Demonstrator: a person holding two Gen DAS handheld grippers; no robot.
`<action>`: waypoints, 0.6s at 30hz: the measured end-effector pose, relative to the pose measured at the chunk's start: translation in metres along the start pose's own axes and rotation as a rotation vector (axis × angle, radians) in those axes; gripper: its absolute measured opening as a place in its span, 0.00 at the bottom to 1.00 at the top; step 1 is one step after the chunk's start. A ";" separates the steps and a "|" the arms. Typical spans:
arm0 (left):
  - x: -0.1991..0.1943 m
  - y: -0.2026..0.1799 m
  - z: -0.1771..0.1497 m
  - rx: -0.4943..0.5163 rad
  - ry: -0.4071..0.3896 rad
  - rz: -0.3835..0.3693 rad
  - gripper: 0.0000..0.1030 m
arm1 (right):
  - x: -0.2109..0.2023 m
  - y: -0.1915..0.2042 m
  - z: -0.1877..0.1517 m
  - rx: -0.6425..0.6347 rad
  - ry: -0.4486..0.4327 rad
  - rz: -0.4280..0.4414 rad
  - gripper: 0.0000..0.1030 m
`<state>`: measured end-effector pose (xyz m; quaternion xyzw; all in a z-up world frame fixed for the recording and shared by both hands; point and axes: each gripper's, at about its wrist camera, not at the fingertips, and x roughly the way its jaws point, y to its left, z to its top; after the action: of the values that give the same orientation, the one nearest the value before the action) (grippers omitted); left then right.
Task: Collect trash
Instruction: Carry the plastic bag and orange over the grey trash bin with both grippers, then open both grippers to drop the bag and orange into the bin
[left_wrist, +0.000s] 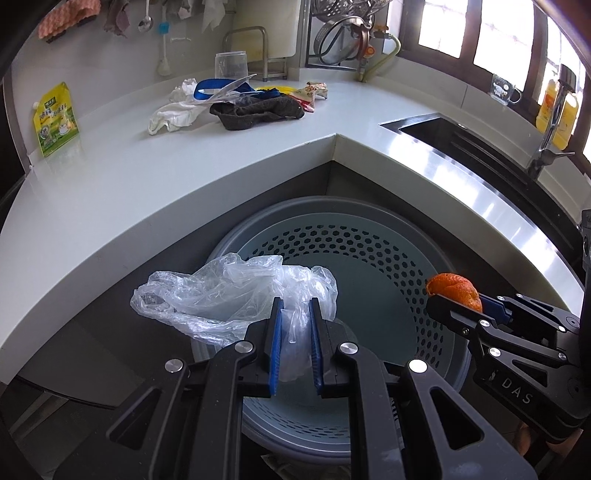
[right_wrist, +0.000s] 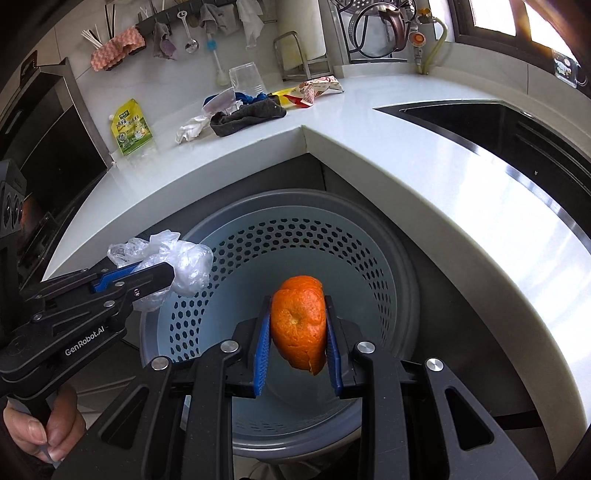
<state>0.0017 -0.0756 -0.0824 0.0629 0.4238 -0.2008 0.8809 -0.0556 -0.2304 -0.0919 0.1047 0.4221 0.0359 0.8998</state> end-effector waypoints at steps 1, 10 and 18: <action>0.001 0.001 -0.001 -0.002 0.003 -0.001 0.14 | 0.001 0.000 0.000 0.000 0.003 0.001 0.24; 0.005 0.007 -0.002 -0.022 0.019 -0.008 0.17 | 0.003 0.000 0.001 0.000 0.006 -0.007 0.25; 0.003 0.013 -0.003 -0.033 0.014 0.003 0.27 | -0.001 -0.001 0.003 -0.004 -0.014 -0.020 0.52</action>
<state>0.0068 -0.0642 -0.0875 0.0506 0.4331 -0.1921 0.8792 -0.0537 -0.2318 -0.0891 0.0991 0.4169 0.0270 0.9031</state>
